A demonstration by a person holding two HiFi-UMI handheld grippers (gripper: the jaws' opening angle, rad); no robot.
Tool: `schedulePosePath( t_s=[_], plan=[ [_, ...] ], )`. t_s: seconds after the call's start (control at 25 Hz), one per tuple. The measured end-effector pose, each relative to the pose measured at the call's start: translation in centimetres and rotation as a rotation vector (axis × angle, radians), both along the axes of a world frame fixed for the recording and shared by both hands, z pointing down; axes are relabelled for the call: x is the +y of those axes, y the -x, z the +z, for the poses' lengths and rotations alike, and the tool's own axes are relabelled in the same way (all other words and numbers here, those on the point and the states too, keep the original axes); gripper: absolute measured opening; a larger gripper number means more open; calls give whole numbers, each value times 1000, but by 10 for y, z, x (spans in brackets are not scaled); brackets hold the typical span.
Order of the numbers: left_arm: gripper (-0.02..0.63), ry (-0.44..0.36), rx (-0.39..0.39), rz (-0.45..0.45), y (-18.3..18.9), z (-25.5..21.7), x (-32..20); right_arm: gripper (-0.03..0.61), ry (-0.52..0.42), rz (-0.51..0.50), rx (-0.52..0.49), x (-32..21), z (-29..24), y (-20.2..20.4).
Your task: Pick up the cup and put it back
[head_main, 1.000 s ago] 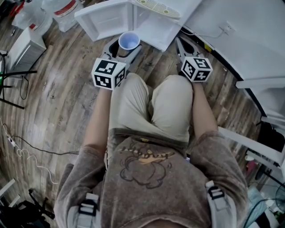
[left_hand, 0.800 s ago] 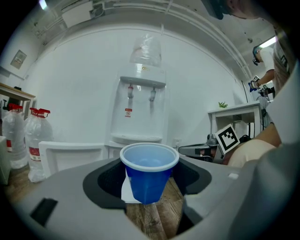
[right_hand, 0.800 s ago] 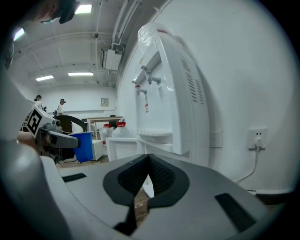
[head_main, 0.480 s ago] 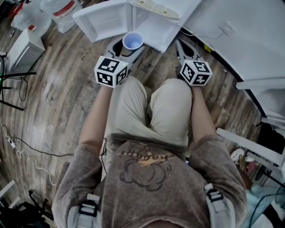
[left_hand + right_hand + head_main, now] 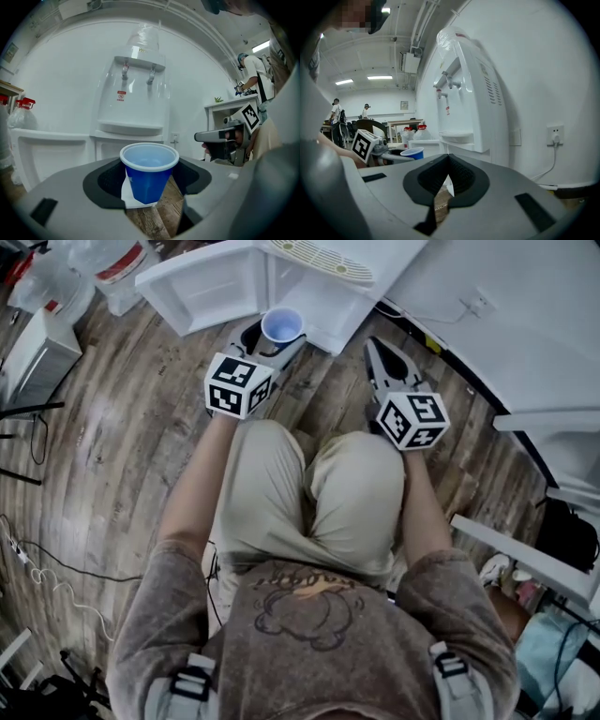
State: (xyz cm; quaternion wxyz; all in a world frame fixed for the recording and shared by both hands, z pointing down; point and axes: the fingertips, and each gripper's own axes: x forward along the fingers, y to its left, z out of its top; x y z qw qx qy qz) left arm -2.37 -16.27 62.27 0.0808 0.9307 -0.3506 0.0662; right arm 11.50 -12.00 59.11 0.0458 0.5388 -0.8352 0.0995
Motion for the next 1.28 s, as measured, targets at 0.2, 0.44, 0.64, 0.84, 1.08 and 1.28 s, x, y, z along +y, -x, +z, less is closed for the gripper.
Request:
schedulePosePath(
  t_s=[0.2, 0.44, 0.64, 0.84, 1.08, 1.28],
  plan=[
    [305, 9, 15, 3, -14, 22, -22, 2, 12, 34, -19, 9, -1, -9],
    [304, 13, 22, 0, -35, 54, -46, 2, -24, 64, 18, 19, -9, -22],
    [304, 8, 13, 8, -58, 83, -70, 2, -11, 36, -45, 24, -8, -26],
    [304, 11, 4, -8, -72, 119, -95, 2, 20, 16, -81, 27, -1, -27],
    [305, 22, -1, -11, -93, 157, -119, 2, 43, -6, -104, 25, 6, -27],
    [305, 19, -5, -33, -106, 187, -139, 2, 70, -28, -124, 18, 13, -24]
  ],
)
